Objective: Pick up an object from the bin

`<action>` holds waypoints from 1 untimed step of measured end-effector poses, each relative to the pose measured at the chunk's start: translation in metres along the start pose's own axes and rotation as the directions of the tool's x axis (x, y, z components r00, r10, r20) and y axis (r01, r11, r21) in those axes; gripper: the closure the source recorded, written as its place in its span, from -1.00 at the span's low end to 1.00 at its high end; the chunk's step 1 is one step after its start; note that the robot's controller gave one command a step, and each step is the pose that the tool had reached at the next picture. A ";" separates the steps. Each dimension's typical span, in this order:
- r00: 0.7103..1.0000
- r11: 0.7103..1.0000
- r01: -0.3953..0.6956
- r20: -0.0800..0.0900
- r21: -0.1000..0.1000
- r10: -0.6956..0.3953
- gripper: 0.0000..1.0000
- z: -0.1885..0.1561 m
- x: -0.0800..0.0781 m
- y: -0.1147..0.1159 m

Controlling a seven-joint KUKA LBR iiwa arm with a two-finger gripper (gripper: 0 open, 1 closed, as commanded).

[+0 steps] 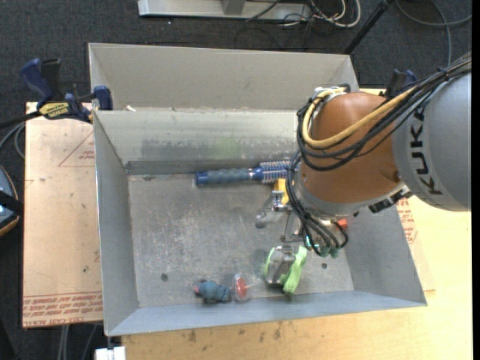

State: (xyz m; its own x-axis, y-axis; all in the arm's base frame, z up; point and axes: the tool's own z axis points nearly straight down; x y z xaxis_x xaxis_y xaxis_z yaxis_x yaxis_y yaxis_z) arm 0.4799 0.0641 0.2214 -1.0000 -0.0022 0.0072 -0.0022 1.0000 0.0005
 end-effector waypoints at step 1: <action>0.801 0.801 0.598 0.023 0.011 -0.598 -1.00 0.142 -0.016 -0.018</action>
Offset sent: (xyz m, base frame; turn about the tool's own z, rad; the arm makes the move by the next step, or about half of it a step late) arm 0.0094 -0.0197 -0.1461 -0.6433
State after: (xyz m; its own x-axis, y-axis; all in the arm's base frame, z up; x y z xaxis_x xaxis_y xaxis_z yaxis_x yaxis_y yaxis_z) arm 0.4946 0.0465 0.0794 -0.7997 -0.6001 -0.0173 -0.6001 0.7999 -0.0062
